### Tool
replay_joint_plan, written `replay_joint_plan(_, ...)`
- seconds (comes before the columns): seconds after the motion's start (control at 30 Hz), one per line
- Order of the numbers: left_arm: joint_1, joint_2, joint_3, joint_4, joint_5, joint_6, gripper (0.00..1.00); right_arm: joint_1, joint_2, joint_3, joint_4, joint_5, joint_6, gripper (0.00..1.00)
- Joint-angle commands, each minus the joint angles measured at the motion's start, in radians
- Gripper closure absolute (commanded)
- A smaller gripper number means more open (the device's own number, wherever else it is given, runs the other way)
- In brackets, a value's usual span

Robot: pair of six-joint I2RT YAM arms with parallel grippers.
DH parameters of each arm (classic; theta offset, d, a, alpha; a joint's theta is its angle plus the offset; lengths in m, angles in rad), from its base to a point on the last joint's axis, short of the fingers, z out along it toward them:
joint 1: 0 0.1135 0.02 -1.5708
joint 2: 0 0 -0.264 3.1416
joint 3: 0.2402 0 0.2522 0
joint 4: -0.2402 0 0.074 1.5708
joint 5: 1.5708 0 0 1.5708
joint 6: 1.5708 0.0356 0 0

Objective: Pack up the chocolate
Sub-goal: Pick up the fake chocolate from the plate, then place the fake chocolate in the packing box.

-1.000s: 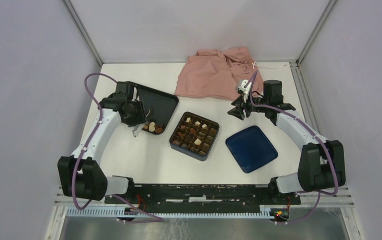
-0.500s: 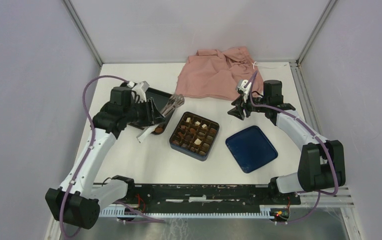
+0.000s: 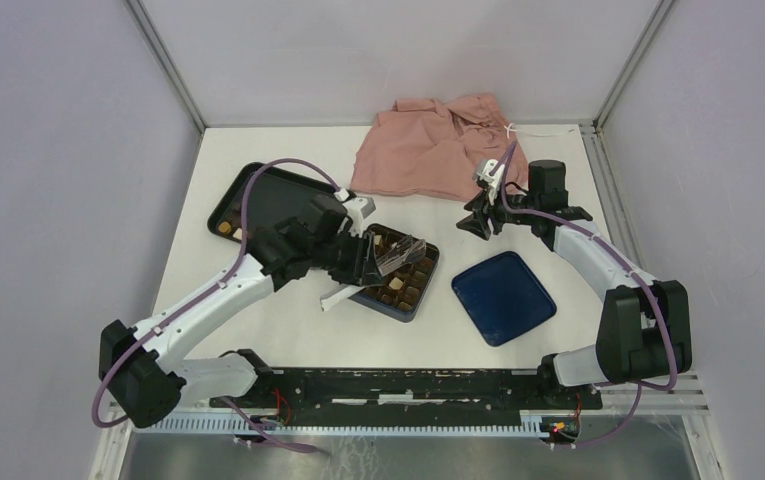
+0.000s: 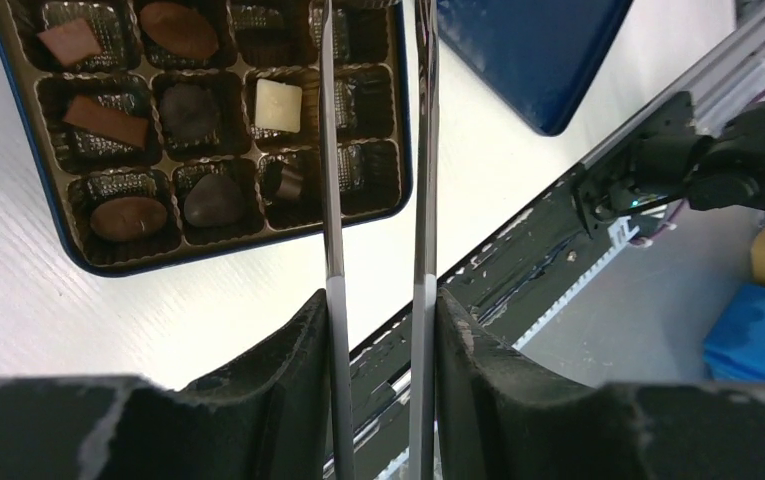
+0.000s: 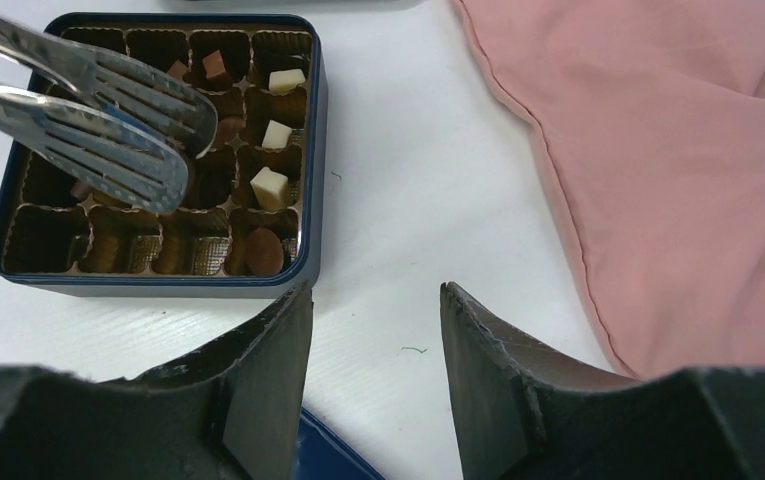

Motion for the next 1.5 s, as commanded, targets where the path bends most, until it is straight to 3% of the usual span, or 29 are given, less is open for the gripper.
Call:
replay_joint_plan(0.0, -0.062, 0.033, 0.07, 0.014, -0.114, -0.041, 0.88, -0.005, 0.004, 0.013, 0.015, -0.013, -0.006, 0.44)
replay_joint_plan(0.3, -0.141, 0.122, 0.11, -0.016, -0.188, -0.037, 0.88, -0.005, 0.007, 0.013, 0.013, -0.013, -0.008, 0.44)
replay_joint_plan(0.8, -0.177, 0.18, 0.144, -0.049, -0.216, -0.02, 0.86, -0.005, 0.01, 0.015, 0.012, -0.015, -0.007, 0.44)
replay_joint_plan(1.47, -0.19, 0.194, 0.156, -0.066, -0.223, -0.012, 0.69, -0.006, 0.012, 0.016, 0.011, -0.017, -0.01, 0.44)
